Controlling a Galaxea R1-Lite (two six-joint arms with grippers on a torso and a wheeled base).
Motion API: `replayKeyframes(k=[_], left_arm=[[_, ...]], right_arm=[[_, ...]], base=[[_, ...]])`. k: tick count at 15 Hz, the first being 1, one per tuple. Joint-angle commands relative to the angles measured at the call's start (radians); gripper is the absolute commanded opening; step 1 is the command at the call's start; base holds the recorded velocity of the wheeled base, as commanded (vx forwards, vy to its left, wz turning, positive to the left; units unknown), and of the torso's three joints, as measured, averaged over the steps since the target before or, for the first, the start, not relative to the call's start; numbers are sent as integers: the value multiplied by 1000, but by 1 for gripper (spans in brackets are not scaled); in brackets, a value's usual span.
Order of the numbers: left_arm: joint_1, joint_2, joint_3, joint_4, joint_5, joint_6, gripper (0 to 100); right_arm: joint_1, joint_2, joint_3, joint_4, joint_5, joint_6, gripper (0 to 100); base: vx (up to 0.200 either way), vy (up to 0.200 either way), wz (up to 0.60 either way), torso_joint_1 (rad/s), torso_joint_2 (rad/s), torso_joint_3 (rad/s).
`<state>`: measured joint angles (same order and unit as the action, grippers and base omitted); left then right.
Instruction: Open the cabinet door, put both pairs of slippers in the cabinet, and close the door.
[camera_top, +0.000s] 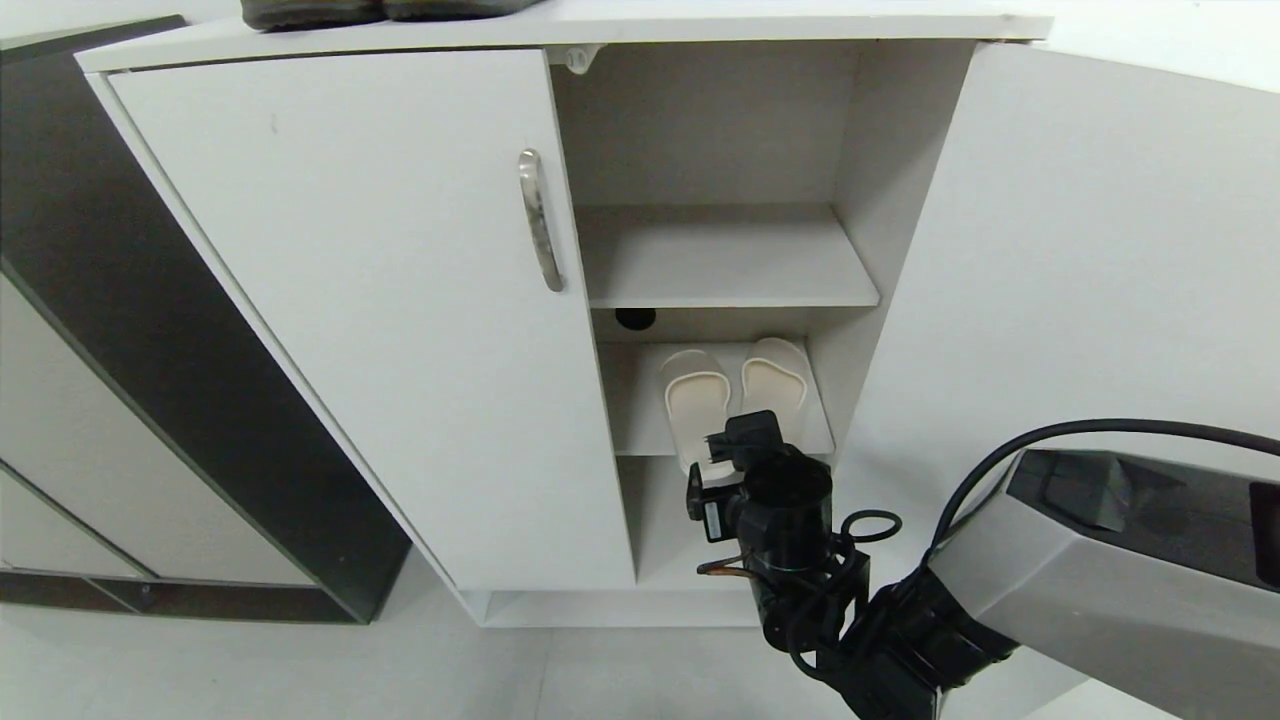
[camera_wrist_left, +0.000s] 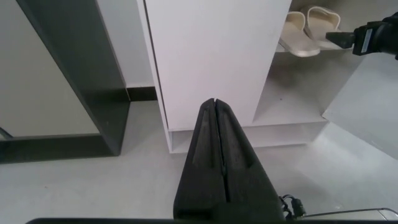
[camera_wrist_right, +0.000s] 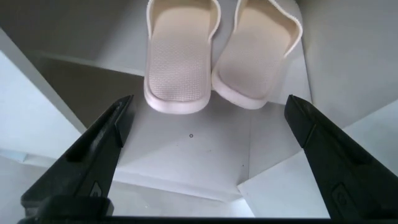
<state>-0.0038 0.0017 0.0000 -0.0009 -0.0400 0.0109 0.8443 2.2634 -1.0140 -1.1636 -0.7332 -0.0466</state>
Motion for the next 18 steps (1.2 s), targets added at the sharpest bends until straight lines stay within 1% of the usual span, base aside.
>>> replayKeyframes(k=[1, 10, 12, 13, 15, 18], left_arm=[[-1, 0, 0, -1, 0, 0, 0], [-1, 0, 0, -1, 2, -2, 0], [1, 0, 0, -1, 2, 0, 0], [1, 0, 0, -1, 2, -2, 0], [1, 0, 0, -1, 2, -2, 0], [-1, 0, 0, -1, 2, -2, 0]], right_arm=[[1, 2, -1, -1, 0, 1, 100], [-1, 7, 2, -1, -2, 1, 100], [1, 7, 3, -1, -2, 1, 100], [1, 2, 12, -5, 11, 4, 100], [3, -36, 103, -31, 126, -1, 100], [4, -41, 121, -31, 129, -6, 100]], base=[[0, 0, 0, 2, 7, 163], [0, 0, 0, 3, 3, 203], [0, 0, 0, 4, 1, 55], [0, 0, 0, 0, 0, 0], [0, 0, 0, 0, 0, 0], [0, 0, 0, 0, 0, 0]])
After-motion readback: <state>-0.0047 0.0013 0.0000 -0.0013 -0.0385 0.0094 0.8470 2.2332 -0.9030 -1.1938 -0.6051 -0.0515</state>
